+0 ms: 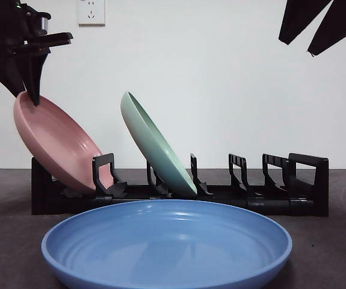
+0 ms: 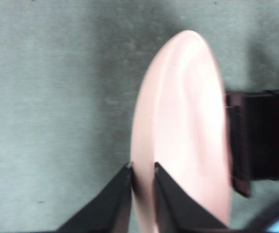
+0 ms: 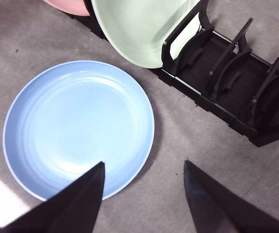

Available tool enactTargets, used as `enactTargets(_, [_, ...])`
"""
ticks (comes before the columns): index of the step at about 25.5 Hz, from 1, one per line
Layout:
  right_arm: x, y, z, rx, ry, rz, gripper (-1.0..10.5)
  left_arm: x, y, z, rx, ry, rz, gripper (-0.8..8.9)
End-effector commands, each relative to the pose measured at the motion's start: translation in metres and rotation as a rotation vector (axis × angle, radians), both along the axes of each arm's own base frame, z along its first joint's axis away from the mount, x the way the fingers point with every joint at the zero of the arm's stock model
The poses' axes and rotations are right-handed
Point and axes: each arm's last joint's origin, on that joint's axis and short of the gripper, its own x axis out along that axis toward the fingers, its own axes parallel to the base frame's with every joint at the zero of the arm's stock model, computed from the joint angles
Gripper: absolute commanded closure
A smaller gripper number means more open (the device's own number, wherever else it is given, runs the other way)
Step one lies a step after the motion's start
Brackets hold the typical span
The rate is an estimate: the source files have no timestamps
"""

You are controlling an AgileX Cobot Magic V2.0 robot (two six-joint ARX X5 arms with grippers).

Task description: Place the plate

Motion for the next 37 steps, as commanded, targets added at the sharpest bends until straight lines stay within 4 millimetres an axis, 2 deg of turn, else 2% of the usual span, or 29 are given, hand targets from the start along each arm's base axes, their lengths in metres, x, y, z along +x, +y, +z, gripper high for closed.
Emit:
enactTargets(1, [0.0,0.003,0.005,0.018,-0.008,-0.002,6.9,0.006,-0.002,0.003,0.0,-0.014,-0.02,7.95])
enactTargets(4, [0.0,0.003,0.005,0.018,-0.008,-0.002,6.9,0.005,-0.001,0.013,0.018,-0.025,-0.031,7.95])
enactTargets(10, [0.0,0.003,0.005,0.018,-0.009,-0.001,6.9,-0.008,0.009,0.048,0.168,-0.005,-0.003,7.97])
enactTargets(15, [0.0,0.003,0.005,0.019,-0.01,-0.001,6.9,-0.037,0.026,0.07,0.199,0.052,0.034,7.97])
enactTargets(19, [0.0,0.003,0.005,0.018,-0.011,0.0,6.9,-0.061,0.034,0.076,0.194,0.017,0.055,7.97])
enactTargets(22, [0.0,0.003,0.005,0.018,-0.013,0.002,6.9,-0.086,0.039,0.07,0.19,0.005,0.065,7.98])
enactTargets(26, [0.001,0.004,0.006,0.027,-0.023,0.004,6.9,-0.127,0.043,0.05,0.172,-0.008,0.079,7.98])
enactTargets(33, [0.002,0.005,0.007,0.043,-0.037,0.004,6.9,-0.199,0.047,0.018,0.028,-0.037,0.082,7.98])
enactTargets(37, [0.002,0.005,0.007,0.043,-0.036,0.004,6.9,-0.223,0.047,0.0,-0.088,-0.024,0.085,7.98])
